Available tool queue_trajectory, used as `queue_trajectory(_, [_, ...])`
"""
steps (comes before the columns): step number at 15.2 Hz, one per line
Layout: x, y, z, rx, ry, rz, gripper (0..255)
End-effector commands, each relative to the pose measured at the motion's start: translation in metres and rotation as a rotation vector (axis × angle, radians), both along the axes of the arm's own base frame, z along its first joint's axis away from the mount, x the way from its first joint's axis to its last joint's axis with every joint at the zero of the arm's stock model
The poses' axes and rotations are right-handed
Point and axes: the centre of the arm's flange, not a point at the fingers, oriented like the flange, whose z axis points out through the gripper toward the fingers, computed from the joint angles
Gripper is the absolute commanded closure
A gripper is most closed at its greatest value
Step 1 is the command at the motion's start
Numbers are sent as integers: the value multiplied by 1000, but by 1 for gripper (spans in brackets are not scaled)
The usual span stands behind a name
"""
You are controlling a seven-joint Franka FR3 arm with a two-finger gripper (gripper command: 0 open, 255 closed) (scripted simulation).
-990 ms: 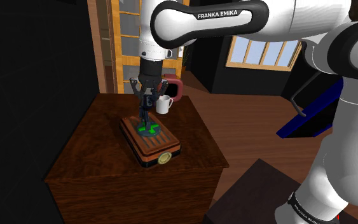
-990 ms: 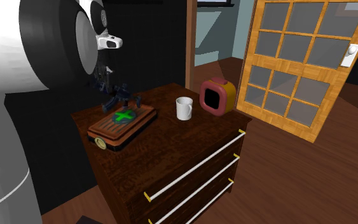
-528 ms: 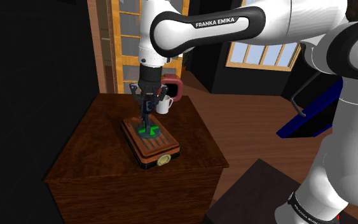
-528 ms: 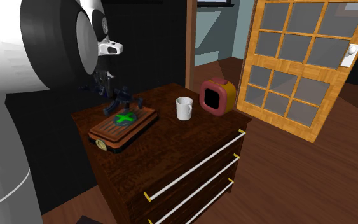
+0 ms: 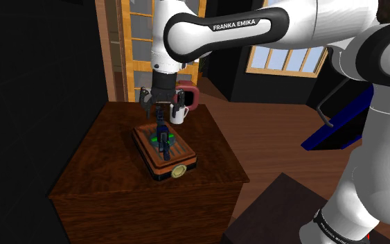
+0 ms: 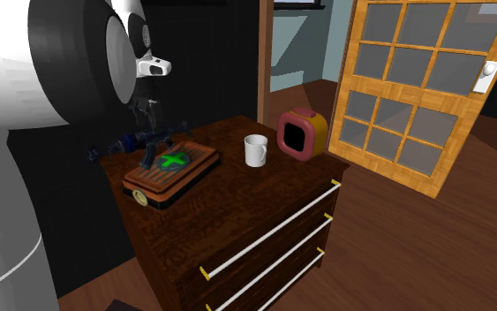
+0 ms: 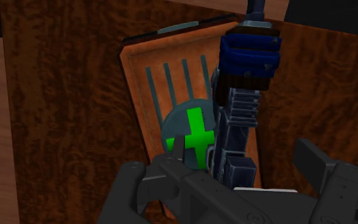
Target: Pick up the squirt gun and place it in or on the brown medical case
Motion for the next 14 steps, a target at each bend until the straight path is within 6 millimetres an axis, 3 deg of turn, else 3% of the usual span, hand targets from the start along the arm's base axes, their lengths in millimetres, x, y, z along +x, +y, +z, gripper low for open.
queue_trajectory(1, [0,0,0,0,0,0,0])
queue_trajectory(2, [0,0,0,0,0,0,0])
queue_trajectory(6, [-1,-2,50,0,0,0,0])
queue_trajectory(14, [-1,-2,50,0,0,0,0])
